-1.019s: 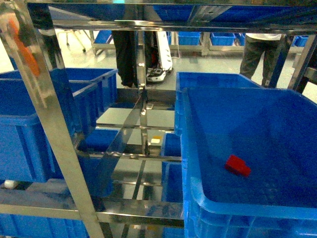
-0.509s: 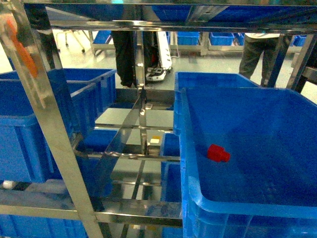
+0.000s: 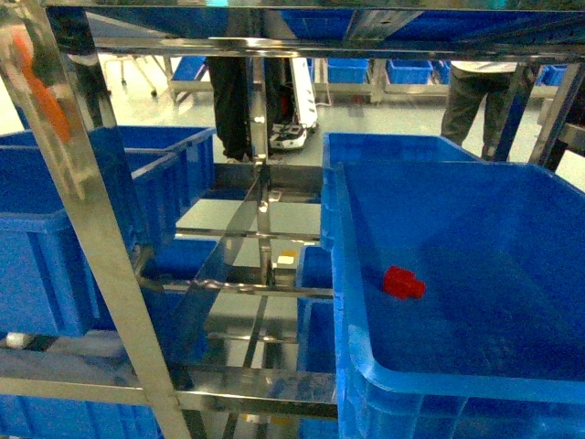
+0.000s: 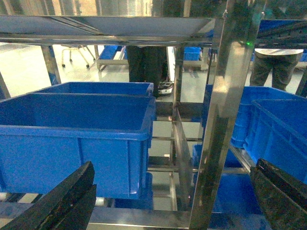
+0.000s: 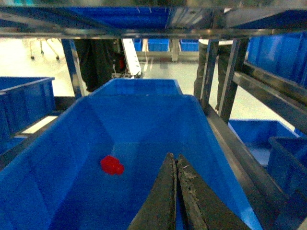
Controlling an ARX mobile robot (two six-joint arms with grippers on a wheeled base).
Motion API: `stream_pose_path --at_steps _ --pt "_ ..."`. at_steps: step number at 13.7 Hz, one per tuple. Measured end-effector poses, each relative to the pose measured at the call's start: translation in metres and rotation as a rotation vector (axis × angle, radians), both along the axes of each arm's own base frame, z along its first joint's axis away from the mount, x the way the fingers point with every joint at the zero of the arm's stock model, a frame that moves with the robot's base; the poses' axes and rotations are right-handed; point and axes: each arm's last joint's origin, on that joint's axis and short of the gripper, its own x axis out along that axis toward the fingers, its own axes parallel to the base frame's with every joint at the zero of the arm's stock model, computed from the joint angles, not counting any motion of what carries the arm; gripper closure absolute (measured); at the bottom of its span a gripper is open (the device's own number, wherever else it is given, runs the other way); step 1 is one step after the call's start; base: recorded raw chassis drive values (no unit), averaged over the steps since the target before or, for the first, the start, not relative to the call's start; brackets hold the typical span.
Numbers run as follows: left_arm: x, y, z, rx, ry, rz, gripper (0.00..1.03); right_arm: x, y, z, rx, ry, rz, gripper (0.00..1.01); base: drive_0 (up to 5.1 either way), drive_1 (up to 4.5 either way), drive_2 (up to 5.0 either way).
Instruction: Pick red block from blue box to shelf
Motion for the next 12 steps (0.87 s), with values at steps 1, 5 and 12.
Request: stream_pose_path --at_steps 1,5,12 --pt "0.0 0.0 0.0 0.0 0.0 0.0 0.05 -0.003 0.0 0.002 0.0 -0.014 0.0 0.99 0.0 0.0 0.0" --pt "0.0 0.0 0.0 0.0 0.0 0.0 0.05 -0.016 0.0 0.007 0.0 -0.027 0.0 0.99 0.0 0.0 0.0" --pt "0.0 0.0 0.0 0.0 0.0 0.0 0.05 -0.029 0.0 0.007 0.0 -0.031 0.0 0.99 0.0 0.0 0.0"
